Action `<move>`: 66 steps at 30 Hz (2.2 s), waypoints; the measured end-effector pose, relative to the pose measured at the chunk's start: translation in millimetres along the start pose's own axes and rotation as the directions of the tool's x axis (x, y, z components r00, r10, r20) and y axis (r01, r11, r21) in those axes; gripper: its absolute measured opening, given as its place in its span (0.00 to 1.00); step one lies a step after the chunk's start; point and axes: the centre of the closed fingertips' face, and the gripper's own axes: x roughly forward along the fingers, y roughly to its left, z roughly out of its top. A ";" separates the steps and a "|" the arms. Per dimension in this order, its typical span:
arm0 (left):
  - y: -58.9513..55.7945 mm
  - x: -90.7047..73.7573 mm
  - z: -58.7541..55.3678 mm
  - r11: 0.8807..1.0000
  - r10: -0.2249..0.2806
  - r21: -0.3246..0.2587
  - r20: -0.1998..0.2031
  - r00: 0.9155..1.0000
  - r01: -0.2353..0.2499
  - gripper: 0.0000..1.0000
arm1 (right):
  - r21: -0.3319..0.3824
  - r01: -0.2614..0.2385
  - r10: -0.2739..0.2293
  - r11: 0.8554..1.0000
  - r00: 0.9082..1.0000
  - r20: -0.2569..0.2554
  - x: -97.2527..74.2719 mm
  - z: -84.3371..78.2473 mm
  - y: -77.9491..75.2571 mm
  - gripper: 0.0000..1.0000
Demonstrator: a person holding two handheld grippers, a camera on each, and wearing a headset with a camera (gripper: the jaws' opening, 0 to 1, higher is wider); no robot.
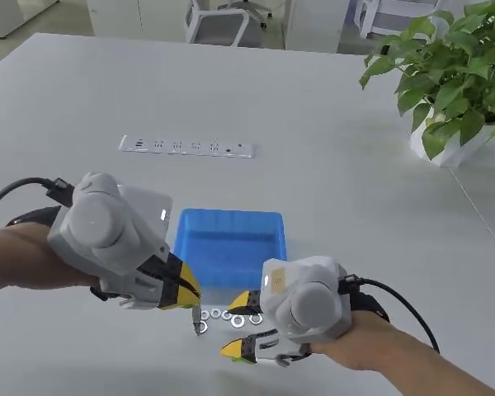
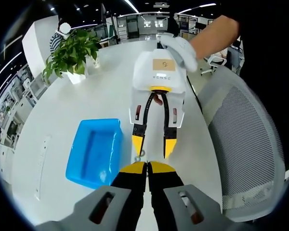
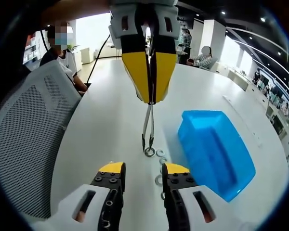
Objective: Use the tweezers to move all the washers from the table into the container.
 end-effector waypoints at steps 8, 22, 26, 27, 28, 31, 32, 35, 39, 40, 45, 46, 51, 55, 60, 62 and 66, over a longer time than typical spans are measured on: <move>1.6 -1.5 -1.9 1.000 -0.005 -0.009 0.000 1.000 0.005 0.05 | -0.006 -0.021 0.021 1.000 0.999 0.031 9.7 16.0 -2.2 0.28; -4.9 -3.6 4.7 1.000 -0.022 -0.021 0.010 1.000 0.022 0.05 | -0.007 -0.047 0.047 0.999 0.998 0.043 25.8 26.5 -3.7 0.17; -6.2 -4.1 5.6 0.999 -0.025 -0.023 0.010 1.000 0.025 0.05 | -0.007 -0.049 0.049 0.999 0.998 0.037 28.6 27.2 -5.1 0.13; -6.3 -4.3 5.5 0.999 -0.025 -0.023 0.009 1.000 0.025 0.05 | -0.007 -0.048 0.048 0.999 0.998 0.036 29.0 27.3 -5.8 0.12; -6.3 -4.4 5.4 0.999 -0.025 -0.022 0.008 1.000 0.025 0.05 | -0.003 -0.052 0.052 0.999 0.998 0.036 29.4 27.3 -5.2 0.12; -6.3 -4.8 4.8 0.999 -0.025 -0.024 0.007 1.000 0.025 0.05 | -0.008 -0.055 0.055 0.998 0.998 0.033 29.7 27.2 -4.4 0.11; -6.5 -5.0 4.7 0.999 -0.025 -0.025 0.007 1.000 0.025 0.05 | -0.006 -0.056 0.056 0.998 0.998 0.033 29.9 27.1 -4.2 0.11; -6.6 -5.3 4.3 0.999 -0.026 -0.026 0.006 1.000 0.026 0.05 | -0.006 -0.056 0.056 0.998 0.998 0.033 30.0 27.1 -3.8 0.10; -6.5 -5.1 4.2 0.999 -0.025 -0.024 0.005 1.000 0.025 0.06 | -0.003 -0.056 0.056 0.998 0.998 0.028 30.1 27.0 -4.0 0.09; -6.5 -5.0 4.3 0.999 -0.025 -0.024 0.004 1.000 0.025 0.06 | -0.001 -0.055 0.055 0.998 0.998 0.024 30.1 27.0 -3.9 0.09; -5.8 -3.5 1.7 1.000 -0.023 -0.011 -0.008 1.000 0.022 0.06 | 0.011 -0.052 0.052 0.999 0.998 0.021 30.5 26.9 -4.5 0.08; -6.0 -3.1 1.0 1.000 -0.022 -0.006 -0.013 1.000 0.022 0.06 | 0.010 -0.052 0.052 0.999 0.998 0.021 30.5 27.0 -4.3 0.08; -2.9 -1.0 -3.3 1.000 -0.025 0.001 -0.019 1.000 0.025 0.07 | 0.010 -0.051 0.051 0.999 0.999 0.018 30.3 27.1 -3.9 0.08; -2.3 -0.5 -5.2 1.000 -0.031 0.001 -0.019 0.999 0.031 0.10 | 0.015 -0.051 0.051 0.999 0.999 0.019 30.3 27.1 -4.3 0.08; -1.4 -1.9 -7.8 1.000 -0.026 0.004 -0.021 0.999 0.026 0.17 | 0.013 -0.048 0.048 0.999 0.999 0.017 29.3 26.0 -4.6 0.08; 0.3 -3.6 -7.8 1.000 -0.016 -0.004 -0.013 1.000 0.016 0.20 | 0.018 -0.046 0.046 0.999 0.999 0.020 27.6 26.5 -4.3 0.09; 3.4 -7.6 -6.0 0.999 -0.003 -0.048 0.013 1.000 0.003 0.28 | 0.015 -0.043 0.043 0.999 0.999 0.022 22.3 27.4 -4.3 0.09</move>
